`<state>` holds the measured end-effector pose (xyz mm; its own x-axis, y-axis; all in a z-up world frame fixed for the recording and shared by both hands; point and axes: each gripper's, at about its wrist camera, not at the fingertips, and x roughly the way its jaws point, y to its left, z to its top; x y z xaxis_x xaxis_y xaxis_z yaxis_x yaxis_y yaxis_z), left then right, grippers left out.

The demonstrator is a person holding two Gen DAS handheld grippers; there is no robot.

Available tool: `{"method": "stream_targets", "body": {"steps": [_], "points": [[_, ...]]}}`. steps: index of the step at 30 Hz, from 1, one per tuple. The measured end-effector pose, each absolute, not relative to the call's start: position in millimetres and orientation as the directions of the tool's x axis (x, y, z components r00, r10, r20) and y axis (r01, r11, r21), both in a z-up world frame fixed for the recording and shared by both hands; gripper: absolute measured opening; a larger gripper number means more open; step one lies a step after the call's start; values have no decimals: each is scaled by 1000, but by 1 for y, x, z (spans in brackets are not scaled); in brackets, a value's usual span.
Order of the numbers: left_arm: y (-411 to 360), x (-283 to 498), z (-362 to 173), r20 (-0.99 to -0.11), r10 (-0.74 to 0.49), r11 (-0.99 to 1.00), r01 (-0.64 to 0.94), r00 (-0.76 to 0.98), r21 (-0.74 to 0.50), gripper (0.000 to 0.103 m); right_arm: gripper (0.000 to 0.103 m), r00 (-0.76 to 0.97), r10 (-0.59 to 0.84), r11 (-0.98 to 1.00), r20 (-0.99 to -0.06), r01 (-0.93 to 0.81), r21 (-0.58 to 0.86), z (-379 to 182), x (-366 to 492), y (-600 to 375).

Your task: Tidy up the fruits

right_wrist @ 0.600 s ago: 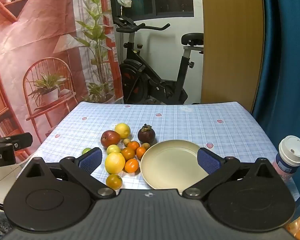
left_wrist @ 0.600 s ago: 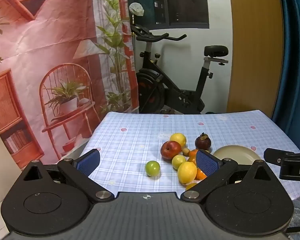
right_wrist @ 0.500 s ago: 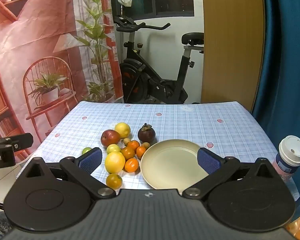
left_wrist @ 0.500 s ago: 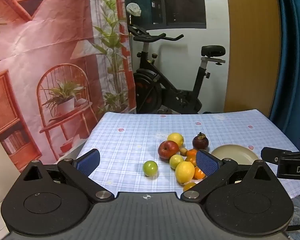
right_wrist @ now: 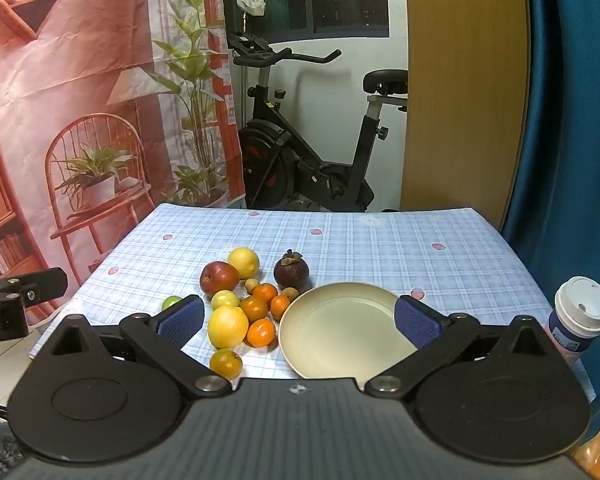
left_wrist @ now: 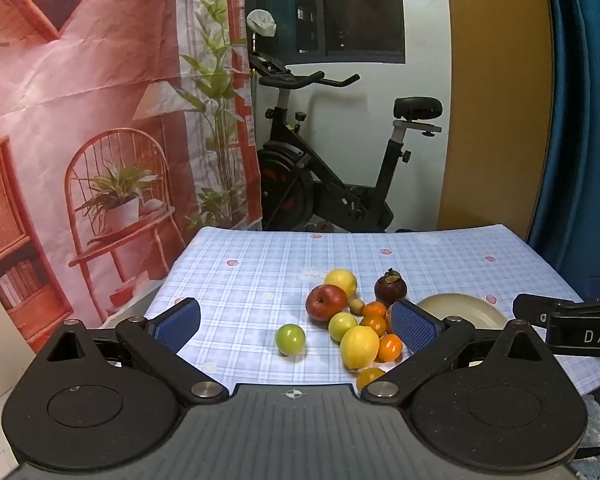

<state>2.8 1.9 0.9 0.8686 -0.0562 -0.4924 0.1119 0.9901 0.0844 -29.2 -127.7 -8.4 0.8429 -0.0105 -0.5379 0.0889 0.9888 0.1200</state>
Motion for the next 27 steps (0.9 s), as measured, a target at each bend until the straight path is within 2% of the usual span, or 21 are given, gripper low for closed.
{"method": "stream_targets", "body": {"steps": [27], "points": [[1, -2, -1, -494, -22, 993, 78, 869, 93, 102, 103, 845, -13, 989, -535, 88, 115, -7, -31, -129]]}}
